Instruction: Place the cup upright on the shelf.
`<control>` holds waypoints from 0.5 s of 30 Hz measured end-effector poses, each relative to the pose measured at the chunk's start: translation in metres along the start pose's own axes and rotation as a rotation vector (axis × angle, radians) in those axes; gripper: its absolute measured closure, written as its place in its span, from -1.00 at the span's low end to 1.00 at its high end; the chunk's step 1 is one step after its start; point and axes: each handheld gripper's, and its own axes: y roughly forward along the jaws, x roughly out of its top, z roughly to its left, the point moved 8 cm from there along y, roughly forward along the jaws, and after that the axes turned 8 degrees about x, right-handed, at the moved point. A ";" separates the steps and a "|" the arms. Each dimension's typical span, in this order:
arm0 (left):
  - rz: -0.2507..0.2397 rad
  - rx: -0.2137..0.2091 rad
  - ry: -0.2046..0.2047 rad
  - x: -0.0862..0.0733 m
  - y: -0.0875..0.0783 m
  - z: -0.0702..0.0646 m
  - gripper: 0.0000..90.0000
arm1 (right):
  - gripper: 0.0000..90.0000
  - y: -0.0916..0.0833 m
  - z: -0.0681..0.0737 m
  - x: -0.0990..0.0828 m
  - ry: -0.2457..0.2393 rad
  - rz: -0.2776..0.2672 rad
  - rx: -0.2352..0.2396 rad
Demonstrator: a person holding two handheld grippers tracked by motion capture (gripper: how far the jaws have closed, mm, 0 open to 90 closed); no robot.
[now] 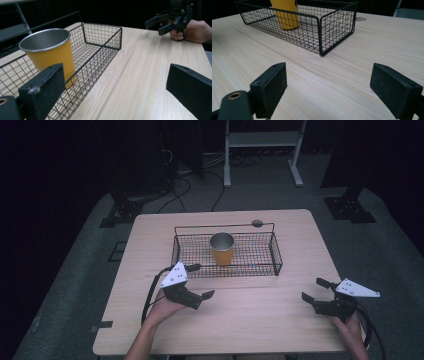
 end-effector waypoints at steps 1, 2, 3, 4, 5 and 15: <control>-0.001 0.000 -0.002 -0.001 -0.001 0.000 -0.96 | -0.71 0.000 0.000 0.000 0.000 0.001 0.000; -0.001 0.001 -0.004 -0.002 -0.003 0.000 -0.96 | -0.71 0.000 0.000 0.000 -0.001 0.000 0.000; -0.003 0.004 -0.004 -0.002 -0.004 -0.001 -0.96 | -0.71 0.000 0.000 0.000 0.000 0.000 -0.001; -0.003 0.005 -0.006 -0.003 -0.005 -0.001 -0.96 | -0.71 0.000 0.000 0.000 0.001 0.000 -0.001; -0.002 0.005 -0.004 -0.005 -0.006 -0.001 -0.96 | -0.71 0.000 0.000 0.000 0.001 0.000 -0.001; -0.005 0.020 -0.013 -0.016 -0.016 -0.008 -0.96 | -0.71 0.000 0.000 0.000 0.001 0.001 -0.003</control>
